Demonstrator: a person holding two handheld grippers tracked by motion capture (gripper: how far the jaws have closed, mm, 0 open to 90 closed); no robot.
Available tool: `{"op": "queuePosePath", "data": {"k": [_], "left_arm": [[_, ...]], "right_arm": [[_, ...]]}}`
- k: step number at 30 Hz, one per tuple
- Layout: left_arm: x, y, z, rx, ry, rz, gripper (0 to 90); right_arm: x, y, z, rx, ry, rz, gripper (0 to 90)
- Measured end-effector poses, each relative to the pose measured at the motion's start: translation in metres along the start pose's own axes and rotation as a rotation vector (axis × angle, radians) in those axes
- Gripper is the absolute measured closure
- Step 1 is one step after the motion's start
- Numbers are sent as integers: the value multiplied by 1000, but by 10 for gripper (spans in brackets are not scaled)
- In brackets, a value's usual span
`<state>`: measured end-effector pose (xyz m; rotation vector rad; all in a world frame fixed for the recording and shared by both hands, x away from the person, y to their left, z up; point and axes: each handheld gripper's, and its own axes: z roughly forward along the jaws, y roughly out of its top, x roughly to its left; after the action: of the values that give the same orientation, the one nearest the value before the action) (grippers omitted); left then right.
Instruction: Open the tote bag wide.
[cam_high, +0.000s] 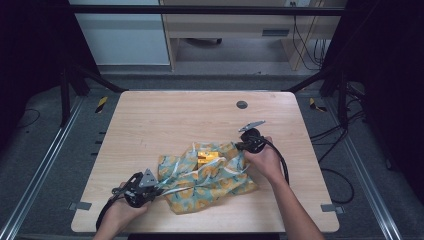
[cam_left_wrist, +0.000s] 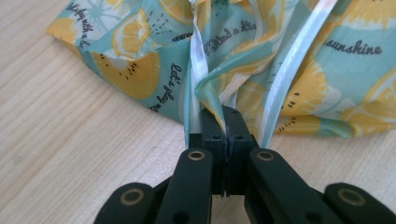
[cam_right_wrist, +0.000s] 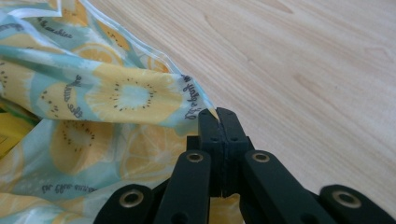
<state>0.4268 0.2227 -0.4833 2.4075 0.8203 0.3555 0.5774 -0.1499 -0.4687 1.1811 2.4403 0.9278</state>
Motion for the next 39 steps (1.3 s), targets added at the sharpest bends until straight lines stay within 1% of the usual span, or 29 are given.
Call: {"op": "queuePosePath", "data": {"k": [3,4,6,8,9,11,13,14,15,17,18,20,22,24,26,27,29,30,31,32,33,35,36,38,39], "left_arm": [[-2,0,-1,7,-8,6,896],[-4,0,-1,8,-11,7,896],[-5,-1,-2,13,-11,17,896],[-7,-1,-3,13,-12,16,897],[-8,-1,-3,18,-9,23,896],[-9,-1,-3,18,-10,25,896],[-9,0,-4,17,-13,32,895],[-9,0,-6,6,-13,32,891],[-9,0,-8,-17,-6,26,861],[-7,0,-14,-65,2,0,699],[-7,1,-18,-92,0,-7,650],[-8,3,-26,-144,0,-17,547],[-9,6,-34,-176,-1,-13,458],[-9,8,-42,-200,-5,-10,430],[-10,12,-49,-229,-20,-8,398],[-10,15,-51,-242,-14,-5,398],[-9,23,-54,-260,1,4,388],[-8,28,-55,-262,5,6,388],[-6,33,-54,-262,18,9,386],[-4,39,-52,-257,26,9,387],[-1,44,-48,-255,33,7,388],[5,55,-39,-242,44,1,390],[8,60,-34,-235,47,0,394],[13,68,-21,-224,50,-9,396],[14,72,-15,-222,46,-15,395]], "right_arm": [[-1,3,4,10,-5,-21,900],[-1,5,5,14,-12,-19,900],[0,8,6,17,-20,-43,900],[1,11,7,19,-30,-61,900],[2,12,7,22,-36,-60,900],[2,13,8,17,-36,-57,900],[3,12,9,29,-38,-54,900],[4,12,9,33,-35,-43,895],[4,12,7,28,-34,-31,842],[4,14,-1,-3,-55,-24,705],[5,15,-6,-21,-57,-5,647],[5,17,-18,-60,-69,-2,556],[8,18,-31,-94,-69,13,479],[11,18,-43,-129,-87,14,411],[14,18,-55,-159,-97,21,364],[15,18,-61,-173,-105,20,343],[19,16,-71,-184,-113,43,305],[21,14,-75,-184,-111,53,295],[23,11,-79,-195,-109,66,293],[26,7,-82,-202,-106,86,291],[28,3,-85,-199,-104,93,281],[31,-7,-89,-198,-106,134,284],[32,-13,-90,-195,-109,137,284],[35,-24,-91,-188,-116,171,287],[35,-28,-91,-184,-115,178,286]]}}
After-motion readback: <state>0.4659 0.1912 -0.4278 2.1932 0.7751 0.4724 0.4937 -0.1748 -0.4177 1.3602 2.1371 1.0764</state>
